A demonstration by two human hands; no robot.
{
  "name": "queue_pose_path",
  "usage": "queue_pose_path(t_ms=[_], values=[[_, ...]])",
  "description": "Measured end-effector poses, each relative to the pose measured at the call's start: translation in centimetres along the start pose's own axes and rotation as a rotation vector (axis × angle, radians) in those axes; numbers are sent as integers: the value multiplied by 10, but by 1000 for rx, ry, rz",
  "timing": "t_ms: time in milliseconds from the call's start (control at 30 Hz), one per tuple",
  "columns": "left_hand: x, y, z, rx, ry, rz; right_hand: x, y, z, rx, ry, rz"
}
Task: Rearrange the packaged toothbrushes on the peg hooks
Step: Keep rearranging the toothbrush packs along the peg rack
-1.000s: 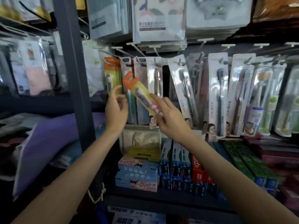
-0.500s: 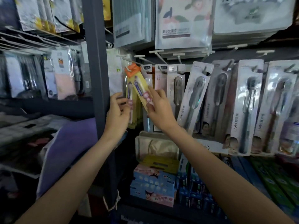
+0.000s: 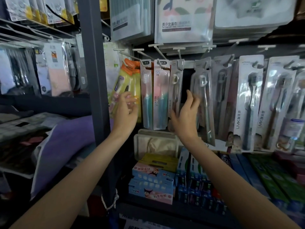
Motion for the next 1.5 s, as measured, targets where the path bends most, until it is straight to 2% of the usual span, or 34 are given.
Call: queue_pose_path(t_ms=[67, 133, 333, 533, 633, 733, 900, 1100, 1200, 1333, 1500], values=[[0, 7, 0, 29, 6, -13, -10, 7, -1, 107, 130, -75], [-1, 13, 2, 55, 7, -18, -13, 8, -3, 145, 175, -125], [-1, 29, 8, 93, 44, -38, -3, 5, -1, 171, 58, -153], [6, 52, 8, 176, 36, -94, 18, -20, -1, 199, -79, 95], [12, 62, 3, 178, 6, -169, 14, -24, -1, 211, -83, 198], [22, 75, -2, 220, -101, -112, 12, -22, 3, 245, -92, 170], [34, 74, -11, 184, -244, -154, 6, -23, 3, 233, -112, 201], [35, 64, -10, 144, -186, -304, 31, -30, 8, 58, -309, 201], [30, 52, -8, 109, -138, -303, 49, -11, 6, 149, -367, 74], [23, 33, -2, 62, -72, -323, 35, 37, 0, 378, -168, 88], [23, 25, 2, 77, -112, -313, 15, 60, -8, 352, -6, 223]])
Point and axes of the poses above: each hand's wrist, its own z-axis away from the middle knuckle, its own y-axis out of the palm, x = y × z, the point moved 9 cm from there along -z, towards the middle knuckle, and after that the axes turned 7 degrees about -z, right-handed, at the moved point
